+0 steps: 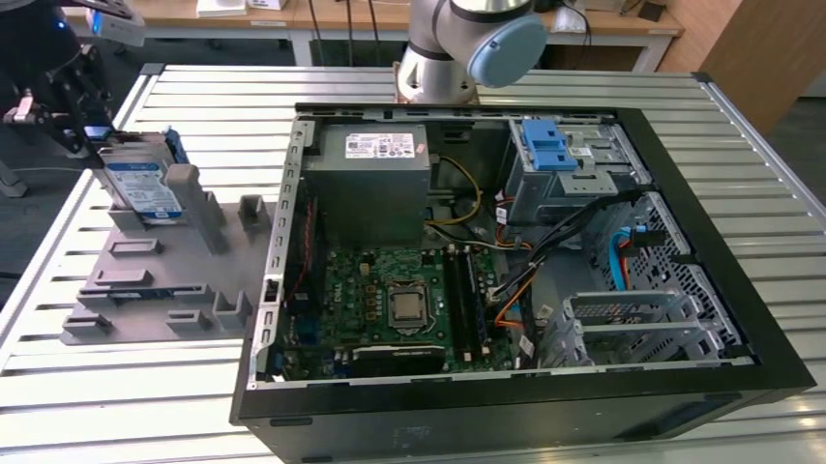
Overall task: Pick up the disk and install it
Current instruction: 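Pick up the disk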
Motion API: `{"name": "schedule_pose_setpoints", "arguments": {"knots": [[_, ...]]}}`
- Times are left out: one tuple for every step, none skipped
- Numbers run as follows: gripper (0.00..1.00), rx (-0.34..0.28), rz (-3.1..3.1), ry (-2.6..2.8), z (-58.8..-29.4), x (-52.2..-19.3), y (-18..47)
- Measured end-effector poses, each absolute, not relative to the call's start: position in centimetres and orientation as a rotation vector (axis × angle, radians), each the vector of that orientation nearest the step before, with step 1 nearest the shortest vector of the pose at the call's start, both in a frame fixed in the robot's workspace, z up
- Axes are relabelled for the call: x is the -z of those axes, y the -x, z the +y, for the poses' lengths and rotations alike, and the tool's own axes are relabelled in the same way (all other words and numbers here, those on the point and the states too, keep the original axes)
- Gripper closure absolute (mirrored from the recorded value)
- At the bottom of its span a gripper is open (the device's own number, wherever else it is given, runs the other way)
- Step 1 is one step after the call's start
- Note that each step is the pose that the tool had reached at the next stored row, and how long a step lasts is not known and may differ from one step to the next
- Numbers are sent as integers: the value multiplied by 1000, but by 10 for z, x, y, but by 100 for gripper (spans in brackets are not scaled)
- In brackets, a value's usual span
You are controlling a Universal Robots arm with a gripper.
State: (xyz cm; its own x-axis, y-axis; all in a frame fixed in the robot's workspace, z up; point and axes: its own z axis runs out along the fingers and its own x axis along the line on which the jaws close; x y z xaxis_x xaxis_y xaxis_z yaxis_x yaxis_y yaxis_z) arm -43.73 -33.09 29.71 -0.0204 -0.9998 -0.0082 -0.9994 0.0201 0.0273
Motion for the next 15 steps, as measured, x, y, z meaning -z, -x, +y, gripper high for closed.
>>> {"name": "schedule_pose_setpoints", "arguments": {"knots": [[47,39,-2233,-2192,-331,-296,437],[47,38,-2233,-2192,-331,-296,437],[47,37,-2233,-2193,-331,-295,438],[47,36,-2234,-2193,-331,-294,438],[47,35,-2234,-2194,-331,-293,438],[47,34,-2234,-2194,-331,-292,439],[47,34,-2234,-2195,-331,-292,439],[47,34,-2234,-2194,-331,-292,439],[47,34,-2234,-2194,-331,-291,439],[47,34,-2234,-2194,-331,-291,439],[49,34,-2234,-2194,-331,-291,439],[49,34,-2234,-2195,-331,-291,439],[55,34,-2234,-2194,-331,-291,439],[55,34,-2234,-2195,-331,-291,439],[55,34,-2234,-2195,-331,-291,439]]}}
